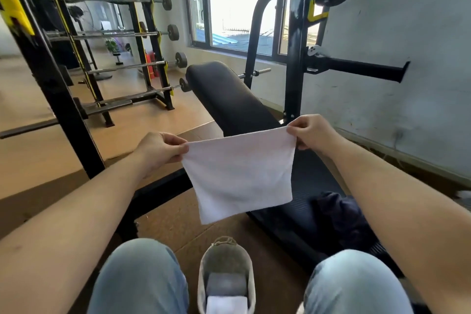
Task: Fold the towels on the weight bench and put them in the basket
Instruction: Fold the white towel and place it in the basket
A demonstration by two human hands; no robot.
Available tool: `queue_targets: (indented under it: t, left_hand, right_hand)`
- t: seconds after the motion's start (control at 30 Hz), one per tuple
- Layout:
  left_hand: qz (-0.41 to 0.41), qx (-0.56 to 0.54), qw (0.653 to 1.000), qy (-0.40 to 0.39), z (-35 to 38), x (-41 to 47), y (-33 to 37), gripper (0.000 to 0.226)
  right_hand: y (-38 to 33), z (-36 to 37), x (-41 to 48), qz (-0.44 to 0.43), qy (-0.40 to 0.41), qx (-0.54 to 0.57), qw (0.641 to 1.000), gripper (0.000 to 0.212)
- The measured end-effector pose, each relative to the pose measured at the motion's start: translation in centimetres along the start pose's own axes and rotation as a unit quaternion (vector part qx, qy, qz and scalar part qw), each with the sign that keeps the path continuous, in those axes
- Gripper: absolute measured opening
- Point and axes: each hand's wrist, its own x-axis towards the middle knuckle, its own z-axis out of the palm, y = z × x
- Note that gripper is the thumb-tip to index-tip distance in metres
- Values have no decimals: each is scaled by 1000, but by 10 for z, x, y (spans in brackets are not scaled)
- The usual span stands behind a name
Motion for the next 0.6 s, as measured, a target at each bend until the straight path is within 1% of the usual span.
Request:
queue_targets:
  t: [0.03, 0.1, 0.17, 0.27, 0.3, 0.37, 0.47, 0.6]
  left_hand:
    - [3, 12, 1000, 15, 4, 0, -7, 11]
    - [-1, -1, 1000, 29, 13, 1, -21, 11]
    - [-14, -34, 999, 32, 22, 3, -31, 9]
    - [-61, -112, 991, 49, 39, 10, -45, 5]
    - [-71, -120, 989, 50, 44, 12, -51, 4]
    - [-71, -95, 992, 38, 51, 15, -64, 5]
    - [-84, -47, 995, 21, 62, 16, -83, 16]
    - [-149, -31, 985, 77, 79, 17, -107, 24]
  right_hand:
    - [7, 5, -4, 11, -17, -14, 1000, 16]
    - [20, 14, -12, 31, -7, 8, 999, 15]
    - [32, 24, -16, 42, 9, 30, 999, 13]
    - [48, 43, -20, 74, 4, 61, 995, 13]
    - [54, 50, -21, 88, 6, 76, 993, 12]
    - [65, 62, -22, 120, 16, 106, 987, 10]
    - [82, 80, -29, 167, 23, 128, 977, 9]
    - [107, 106, -42, 205, 18, 148, 967, 9]
